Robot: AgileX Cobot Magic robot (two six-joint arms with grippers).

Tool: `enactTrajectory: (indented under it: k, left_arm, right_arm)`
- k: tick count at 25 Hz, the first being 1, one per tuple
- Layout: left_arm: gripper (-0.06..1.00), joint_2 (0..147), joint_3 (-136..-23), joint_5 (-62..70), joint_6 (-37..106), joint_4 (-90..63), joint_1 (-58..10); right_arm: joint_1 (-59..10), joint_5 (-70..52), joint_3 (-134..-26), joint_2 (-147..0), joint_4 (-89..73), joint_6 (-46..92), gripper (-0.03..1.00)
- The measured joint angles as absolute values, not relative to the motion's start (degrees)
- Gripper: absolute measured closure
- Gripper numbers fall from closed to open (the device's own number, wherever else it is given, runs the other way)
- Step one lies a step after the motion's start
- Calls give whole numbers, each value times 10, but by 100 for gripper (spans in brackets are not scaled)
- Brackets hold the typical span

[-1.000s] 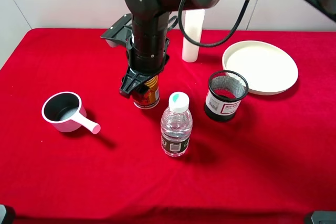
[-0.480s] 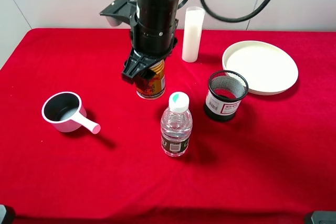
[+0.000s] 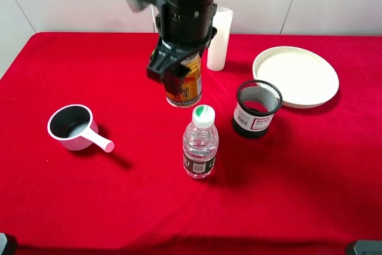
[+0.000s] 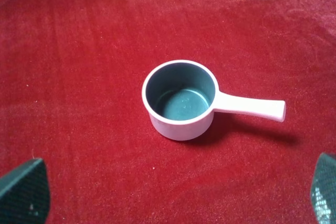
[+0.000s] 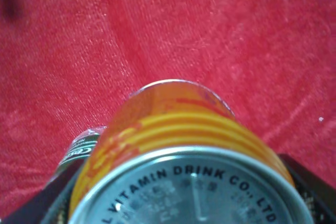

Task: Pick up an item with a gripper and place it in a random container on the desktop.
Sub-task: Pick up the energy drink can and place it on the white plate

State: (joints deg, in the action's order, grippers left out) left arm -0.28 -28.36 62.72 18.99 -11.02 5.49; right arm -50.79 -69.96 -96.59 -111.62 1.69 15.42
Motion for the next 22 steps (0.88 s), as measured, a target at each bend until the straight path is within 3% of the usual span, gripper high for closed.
enactTrajectory:
  k: [9,22]
  left_arm:
    - [-5,-3,-284,627,190,-110,55]
    - [-5,-3,-284,627,190,-110,55]
  right_arm:
    - [-500,-701,-986,-1086,29,130,47]
    - [-397,-702,-986,-1053,30,125,47]
